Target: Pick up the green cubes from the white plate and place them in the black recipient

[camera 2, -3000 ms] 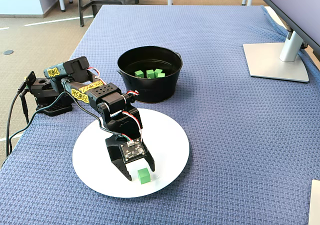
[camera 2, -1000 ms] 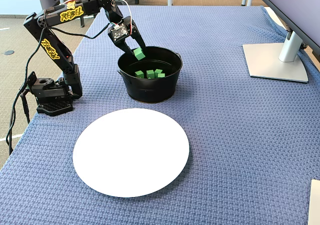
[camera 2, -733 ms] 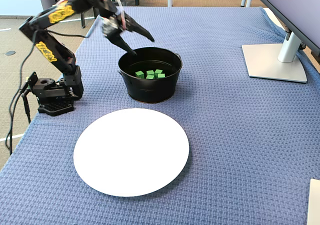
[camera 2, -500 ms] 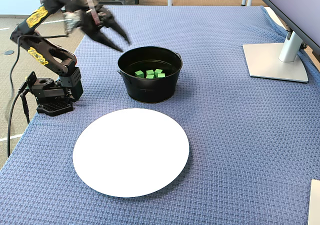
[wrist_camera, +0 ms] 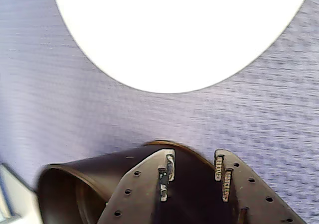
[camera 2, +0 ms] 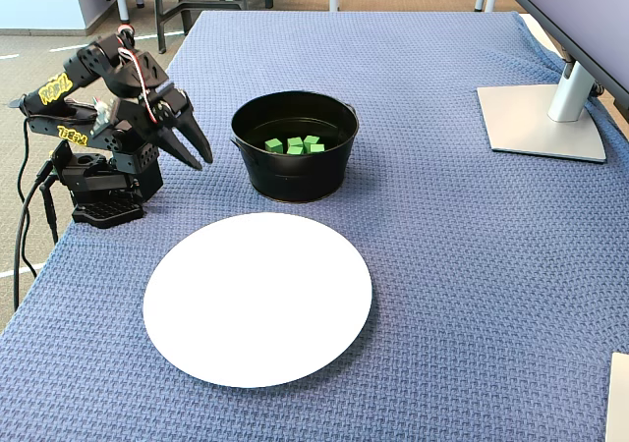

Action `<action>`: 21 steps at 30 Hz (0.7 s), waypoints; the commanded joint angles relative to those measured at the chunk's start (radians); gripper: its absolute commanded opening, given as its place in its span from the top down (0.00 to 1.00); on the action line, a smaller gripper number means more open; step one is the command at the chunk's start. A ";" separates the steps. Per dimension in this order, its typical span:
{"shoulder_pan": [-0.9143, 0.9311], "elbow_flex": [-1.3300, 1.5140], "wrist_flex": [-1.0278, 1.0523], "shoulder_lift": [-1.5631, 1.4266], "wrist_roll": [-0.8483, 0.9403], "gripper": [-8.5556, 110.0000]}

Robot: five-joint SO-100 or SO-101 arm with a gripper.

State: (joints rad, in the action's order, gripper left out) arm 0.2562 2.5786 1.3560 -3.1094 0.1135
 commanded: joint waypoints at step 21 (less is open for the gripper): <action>-0.041 0.018 0.008 -0.026 0.011 0.93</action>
State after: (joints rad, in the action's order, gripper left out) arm 0.2224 2.5970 1.3560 -3.1278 0.1150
